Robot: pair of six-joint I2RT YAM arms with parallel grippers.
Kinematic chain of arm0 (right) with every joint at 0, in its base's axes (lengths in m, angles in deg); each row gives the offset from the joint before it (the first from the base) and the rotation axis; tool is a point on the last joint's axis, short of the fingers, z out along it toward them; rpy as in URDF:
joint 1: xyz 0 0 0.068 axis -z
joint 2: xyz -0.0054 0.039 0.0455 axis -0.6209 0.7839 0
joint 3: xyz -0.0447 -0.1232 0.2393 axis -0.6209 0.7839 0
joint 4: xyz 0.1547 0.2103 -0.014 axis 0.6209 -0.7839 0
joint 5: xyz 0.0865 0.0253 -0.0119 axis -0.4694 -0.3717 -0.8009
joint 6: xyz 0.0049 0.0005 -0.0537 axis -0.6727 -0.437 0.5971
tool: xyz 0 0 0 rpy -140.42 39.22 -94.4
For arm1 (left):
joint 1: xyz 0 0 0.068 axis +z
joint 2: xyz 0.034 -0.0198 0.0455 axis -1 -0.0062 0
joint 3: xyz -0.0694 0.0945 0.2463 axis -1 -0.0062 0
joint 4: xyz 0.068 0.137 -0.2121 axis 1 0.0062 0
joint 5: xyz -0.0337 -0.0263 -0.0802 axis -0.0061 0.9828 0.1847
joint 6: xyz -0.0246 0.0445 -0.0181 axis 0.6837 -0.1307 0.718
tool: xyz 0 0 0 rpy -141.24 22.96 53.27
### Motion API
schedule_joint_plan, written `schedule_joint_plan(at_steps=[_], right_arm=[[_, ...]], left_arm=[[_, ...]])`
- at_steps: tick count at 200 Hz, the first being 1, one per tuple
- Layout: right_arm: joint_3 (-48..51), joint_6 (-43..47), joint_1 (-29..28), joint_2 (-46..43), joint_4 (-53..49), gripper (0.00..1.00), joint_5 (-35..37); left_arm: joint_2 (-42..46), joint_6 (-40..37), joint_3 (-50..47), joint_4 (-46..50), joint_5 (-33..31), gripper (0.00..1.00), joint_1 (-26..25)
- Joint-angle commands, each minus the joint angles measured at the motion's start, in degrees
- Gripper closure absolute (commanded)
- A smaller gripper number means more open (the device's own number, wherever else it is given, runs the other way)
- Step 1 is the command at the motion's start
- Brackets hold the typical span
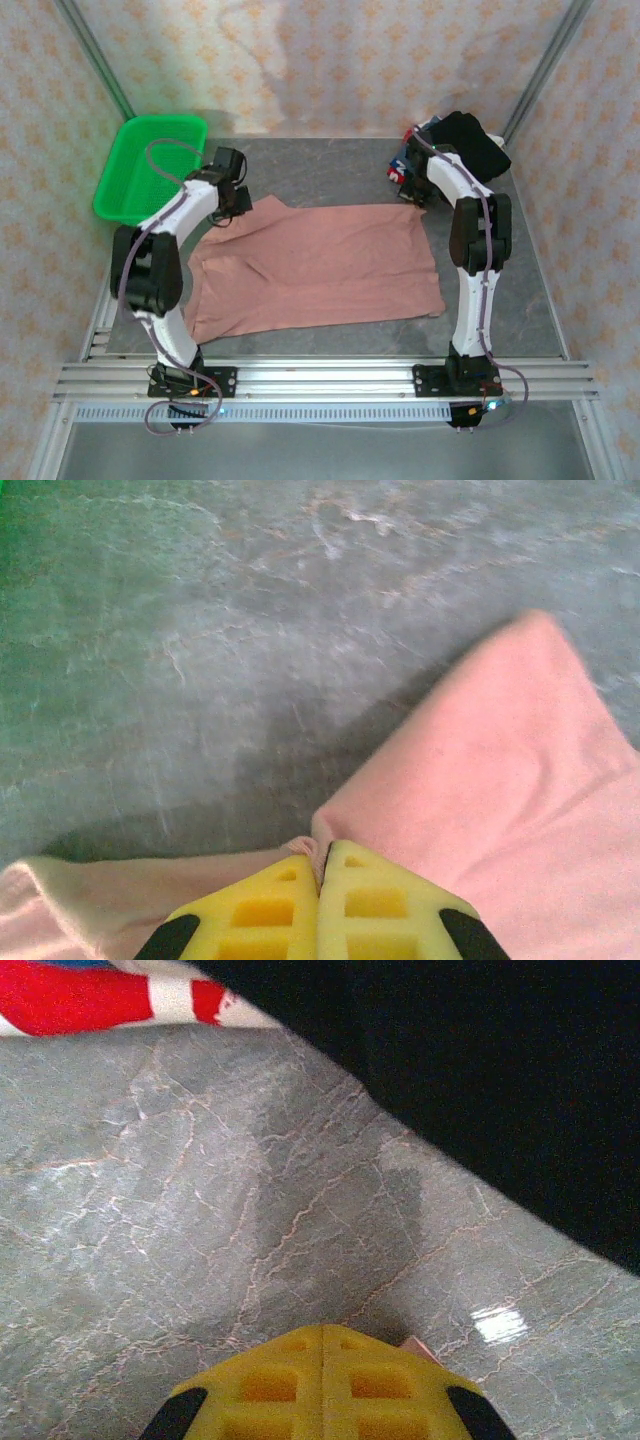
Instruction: Fold and stack the t-shirts
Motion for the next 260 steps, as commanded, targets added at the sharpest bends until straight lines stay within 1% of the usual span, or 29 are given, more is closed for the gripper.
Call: schedule_joint_plan(at_steps=[1,18,33,41,47,65,74,83,93,101,115,131,151,174,182,221,240,260], right_arm=[[1.68,-0.48,-0.26,-2.19,0.13,1.0,0.86],[2.92,-0.81,-0.26,-2.44,0.55,1.0,0.83],[3.66,-0.91,-0.27,-2.54,0.73,1.0,0.64],[3.81,-0.98,-0.29,-2.45,0.74,1.0,0.5],[3.9,-0.99,-0.29,-2.37,0.65,1.0,0.6],[4.15,-0.97,-0.28,-2.32,0.57,1.0,0.72],[4.13,-0.92,-0.32,-2.28,0.48,1.0,0.66],[4.11,-0.91,-0.28,-2.26,0.4,1.0,0.64],[4.16,-0.86,-0.27,-2.21,0.36,1.0,0.59],[4.16,-0.9,-0.27,-2.24,0.4,1.0,0.5],[4.16,-0.88,-0.33,-2.1,0.48,1.0,0.35],[4.14,-0.91,-0.29,-1.99,0.52,1.0,-0.02],[4.16,-0.83,-0.27,-1.79,0.39,1.0,-0.32],[4.52,-0.74,-0.28,-1.84,0.24,1.0,-0.42],[4.54,-0.65,-0.28,-1.99,0.01,1.0,-0.24],[5.28,-0.46,-0.29,-2.45,0.31,1.0,-0.15],[5.35,-0.64,-0.25,-2.34,0.53,1.0,-0.24],[5.26,-0.8,-0.25,-2.23,0.6,1.0,-0.37]], left_arm=[[5.21,2.63,-8.82,-5.47,-3.4,0.97,-3.75],[8.99,5.25,-16.75,-7.59,-3.93,0.96,-6.94],[11.54,7.52,-23.04,-10.1,-0.14,0.95,-7.8],[13.1,7.54,-25.81,-11.4,2.08,0.91,-8.09],[14.41,9.34,-27.48,-12.09,3.7,0.84,-8.18],[18.79,8.97,-29.41,-12.06,5.86,0.64,-8.19],[21.78,8.63,-29.25,-11.55,5.56,0.54,-8.11],[24.88,9.08,-28.37,-10.57,3.77,0.41,-7.57],[27.25,10.62,-26.85,-9.24,1.94,0.3,-5.88],[27.57,12.47,-25.27,-7.51,1.85,0.27,-2.75],[25.81,14.76,-23.08,-5.46,4.26,0.26,2.98],[22.97,15.42,-22.19,-6.66,7.42,0.27,6.72],[17.62,18.51,-22.29,-11.49,14.48,0.36,9.52],[12.31,21.34,-22.12,-15.88,19.06,0.51,9.83],[11.13,22.08,-22.02,-16.58,20.23,0.54,9.75],[7.5,19.86,-21.4,-14.97,21.92,0.55,9.59],[5.91,19.18,-21.4,-14.7,22.47,0.59,9.24],[4.94,19.43,-22.01,-15.96,23.06,0.59,8.78]])
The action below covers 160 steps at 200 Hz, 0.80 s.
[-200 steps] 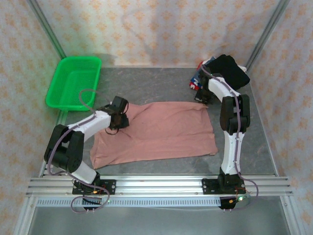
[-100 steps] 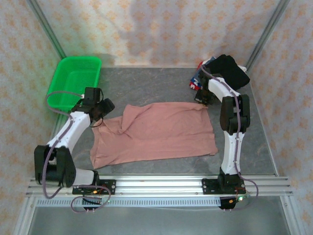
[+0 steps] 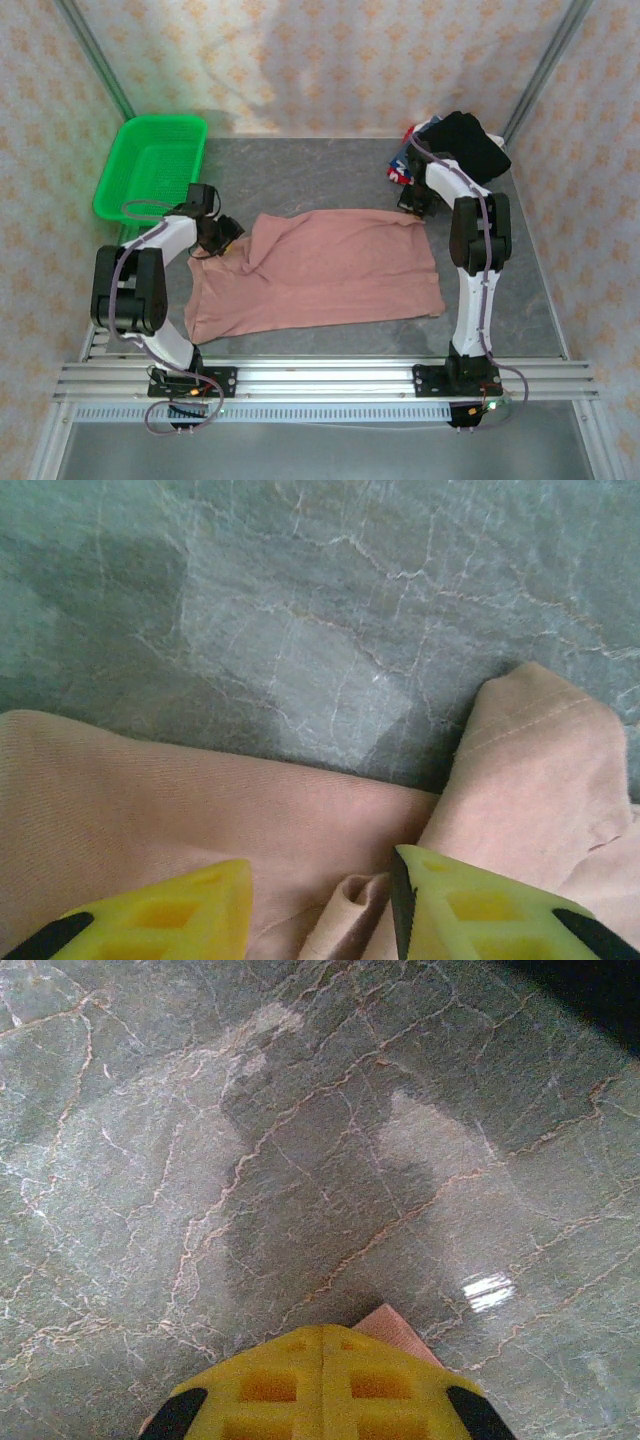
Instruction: Fold and stack the t-shirts
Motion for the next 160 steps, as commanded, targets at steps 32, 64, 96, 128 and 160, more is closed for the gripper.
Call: schedule_joint_plan(at_steps=[32,64,96,128,160], right_arm=[[0.7,-0.65,-0.25,-1.99,0.03,1.0,0.56],[1.33,-0.7,-0.3,-2.24,0.11,1.0,0.61],[2.12,-0.53,-0.27,-2.76,0.4,1.0,0.73],[2.06,-0.48,-0.27,-3.05,0.64,1.0,1.12],[1.37,-0.34,-0.18,-2.95,0.29,1.0,1.16]], left_arm=[[-3.7,-0.18,0.73,-2.69,2.29,0.61,-2.3],[-5.74,-0.68,2.18,-1.8,1.72,0.67,-3.41],[-5.66,-1.39,2.6,-0.55,0.68,0.77,-3.43],[-4.6,-2.81,4.89,1.64,0.16,0.93,-3.31],[-4.13,-5.93,9.08,5.42,0.52,1.0,-3.1]])
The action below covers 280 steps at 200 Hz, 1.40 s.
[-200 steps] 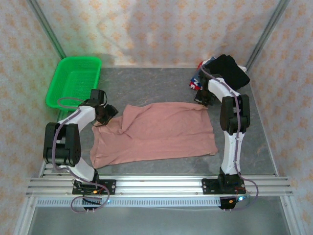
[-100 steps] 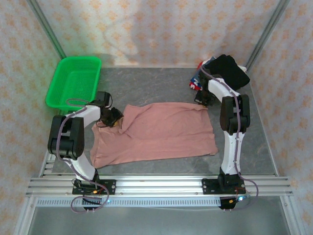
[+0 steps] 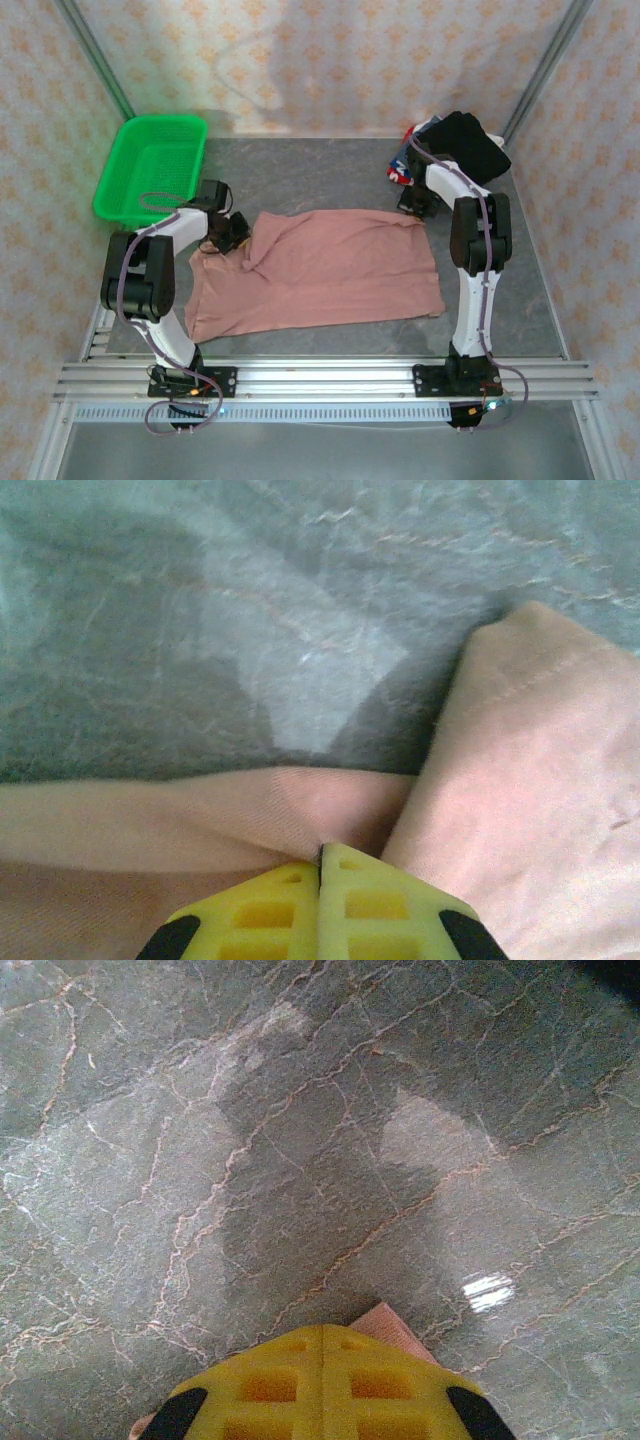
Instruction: Fold and stack the t-shirts
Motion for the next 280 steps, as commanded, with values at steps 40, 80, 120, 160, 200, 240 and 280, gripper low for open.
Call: schedule_joint_plan(at_steps=[40,80,120,160,200,240,280], right_arm=[[-1.99,0.41,0.29,-2.16,-1.74,1.0,1.6],[-5.27,1.26,1.53,-1.42,-3.14,1.0,1.97],[-6.85,1.59,1.75,-0.51,-4.1,1.0,1.57],[-4.1,1.25,1.75,-1.4,-2.87,1.0,1.18],[-3.64,1.25,1.75,-1.43,-2.85,1.0,1.05],[-3.68,1.27,1.75,-1.48,-2.9,1.0,0.89],[-3.58,1.2,1.75,-1.48,-2.8,1.0,0.77]], left_arm=[[0.58,-7.67,9.16,7.73,0.66,1.0,2.46],[-4.23,-17.13,20.81,17.01,0.33,1.0,4.7],[-7.94,-18.47,23.66,17.73,2.85,1.0,4.81],[-6.9,-17.03,14.6,13.98,0.24,1.0,4.02],[-6.26,-15.93,11.55,11.54,0.84,0.73,3.93],[-4.04,-15.44,9.96,10.76,1.85,0.7,3.42],[-4.02,-14.12,8.88,8.49,3.14,0.71,2.88]])
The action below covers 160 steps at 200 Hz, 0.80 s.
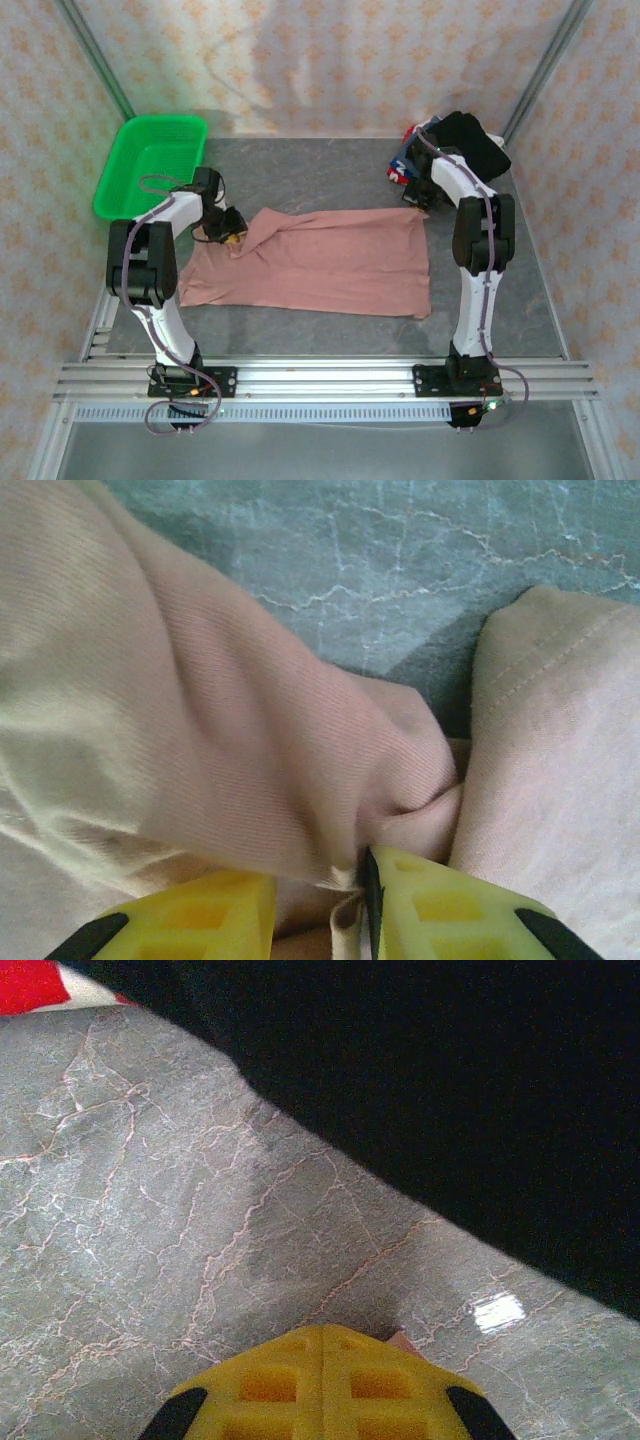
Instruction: Fold and stack the t-shirts
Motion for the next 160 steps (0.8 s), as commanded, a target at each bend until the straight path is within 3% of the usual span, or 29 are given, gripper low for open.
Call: schedule_joint_plan(at_steps=[1,160], right_arm=[[0.81,0.56,0.24,-1.48,-1.08,1.0,0.79],[2.02,0.82,0.33,-1.77,-0.91,1.0,0.79]], left_arm=[[2.12,1.48,-0.86,-2.08,1.41,0.71,-0.62],[4.52,1.11,-2.19,0.27,3.58,0.76,-1.5]])
